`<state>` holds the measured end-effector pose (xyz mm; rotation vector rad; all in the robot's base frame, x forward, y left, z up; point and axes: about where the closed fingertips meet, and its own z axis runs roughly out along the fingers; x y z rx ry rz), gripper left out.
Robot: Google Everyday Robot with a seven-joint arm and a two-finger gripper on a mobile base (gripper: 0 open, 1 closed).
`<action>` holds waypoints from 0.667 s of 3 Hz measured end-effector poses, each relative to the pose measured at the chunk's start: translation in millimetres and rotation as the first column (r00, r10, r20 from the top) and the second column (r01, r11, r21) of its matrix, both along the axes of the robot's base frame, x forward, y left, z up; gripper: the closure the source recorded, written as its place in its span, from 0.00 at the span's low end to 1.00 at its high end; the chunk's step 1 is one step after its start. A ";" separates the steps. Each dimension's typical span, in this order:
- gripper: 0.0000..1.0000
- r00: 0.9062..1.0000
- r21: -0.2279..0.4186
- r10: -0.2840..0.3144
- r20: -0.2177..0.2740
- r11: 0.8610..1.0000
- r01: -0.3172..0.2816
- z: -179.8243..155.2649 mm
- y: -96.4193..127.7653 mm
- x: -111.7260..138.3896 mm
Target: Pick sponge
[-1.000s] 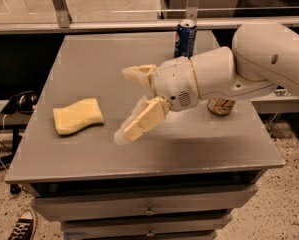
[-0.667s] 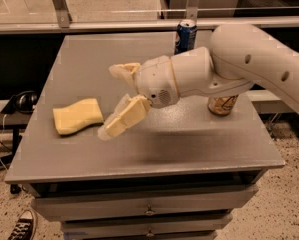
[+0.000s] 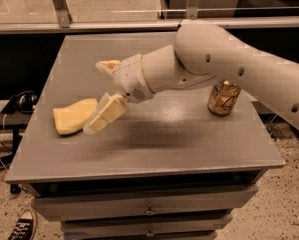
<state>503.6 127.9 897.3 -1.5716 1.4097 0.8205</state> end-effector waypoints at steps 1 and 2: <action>0.00 0.999 -0.068 -0.015 0.032 0.998 0.017 -15.0 4.9 13.8; 0.00 0.999 -0.103 -0.029 0.028 0.994 0.031 -30.1 9.5 16.3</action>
Offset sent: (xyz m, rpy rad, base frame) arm 0.0203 0.0110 -0.0512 -0.1451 -0.0114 -0.0562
